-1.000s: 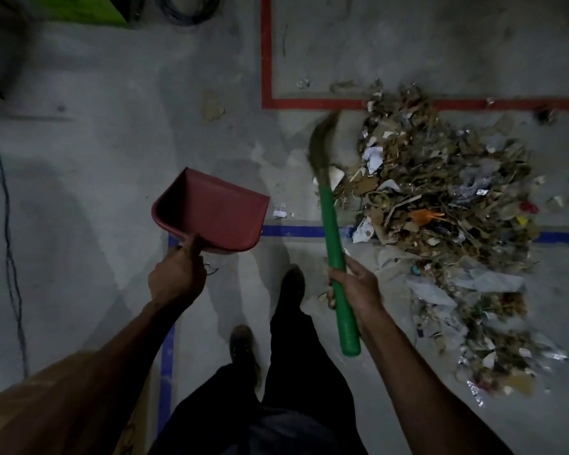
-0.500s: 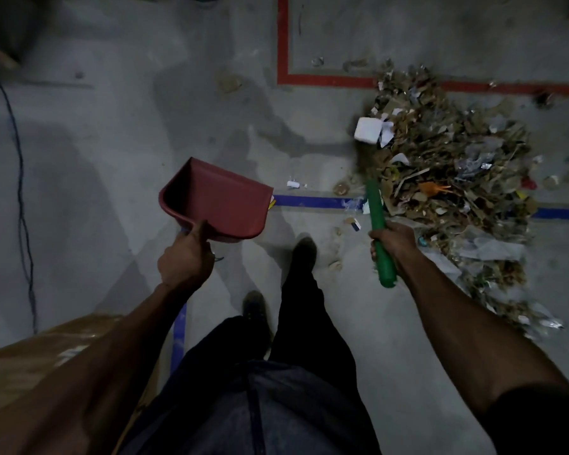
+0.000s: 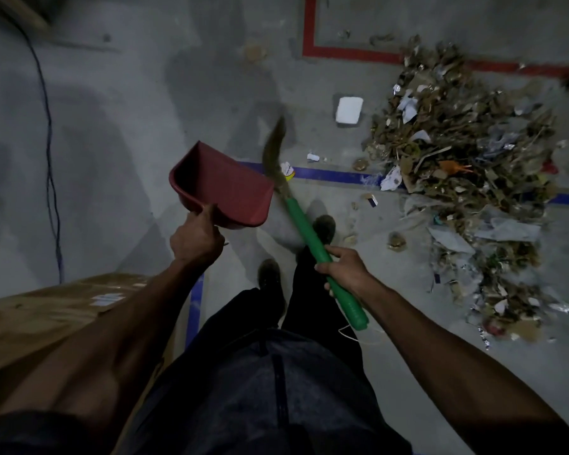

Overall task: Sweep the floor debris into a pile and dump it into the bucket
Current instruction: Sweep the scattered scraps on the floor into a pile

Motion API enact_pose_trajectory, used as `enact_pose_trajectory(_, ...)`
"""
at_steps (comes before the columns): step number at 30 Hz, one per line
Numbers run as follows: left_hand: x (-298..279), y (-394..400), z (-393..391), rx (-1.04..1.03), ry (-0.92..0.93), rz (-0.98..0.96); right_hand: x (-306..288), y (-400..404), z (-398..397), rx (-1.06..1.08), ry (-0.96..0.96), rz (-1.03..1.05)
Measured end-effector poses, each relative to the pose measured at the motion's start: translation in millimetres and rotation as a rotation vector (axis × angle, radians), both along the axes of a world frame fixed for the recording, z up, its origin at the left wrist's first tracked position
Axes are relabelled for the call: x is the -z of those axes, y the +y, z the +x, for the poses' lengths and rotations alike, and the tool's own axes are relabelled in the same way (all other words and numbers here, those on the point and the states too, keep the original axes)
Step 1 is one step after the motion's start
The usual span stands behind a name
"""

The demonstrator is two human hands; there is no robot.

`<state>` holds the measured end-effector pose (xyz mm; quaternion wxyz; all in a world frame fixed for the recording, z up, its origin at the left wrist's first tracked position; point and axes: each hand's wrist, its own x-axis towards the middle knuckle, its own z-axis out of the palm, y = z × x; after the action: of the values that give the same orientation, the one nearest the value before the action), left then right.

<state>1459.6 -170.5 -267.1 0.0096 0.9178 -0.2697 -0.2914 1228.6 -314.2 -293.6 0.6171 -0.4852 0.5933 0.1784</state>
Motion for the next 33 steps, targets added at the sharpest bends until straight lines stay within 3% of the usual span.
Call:
enact_pose_trajectory(5, 3, 18, -1, -0.007, 0.002, -0.017, 15, -11, 3, -0.043, 0.077, 0.005)
enact_pose_trajectory(11, 7, 21, 4, -0.03, -0.023, -0.03, 29, -82, 0, 0.063, 0.148, -0.148)
enact_pose_trajectory(19, 3, 5, 26, -0.074, 0.007, -0.08, -5, -82, 26, 0.232, 0.011, -0.264)
enact_pose_trajectory(25, 4, -30, 54, -0.125, -0.011, -0.053, -6, -92, 76, 0.044, -0.104, -0.315)
enact_pose_trajectory(33, 25, -117, 117, -0.252, -0.021, 0.044, 37, -204, 210, -0.275, -0.173, -0.345)
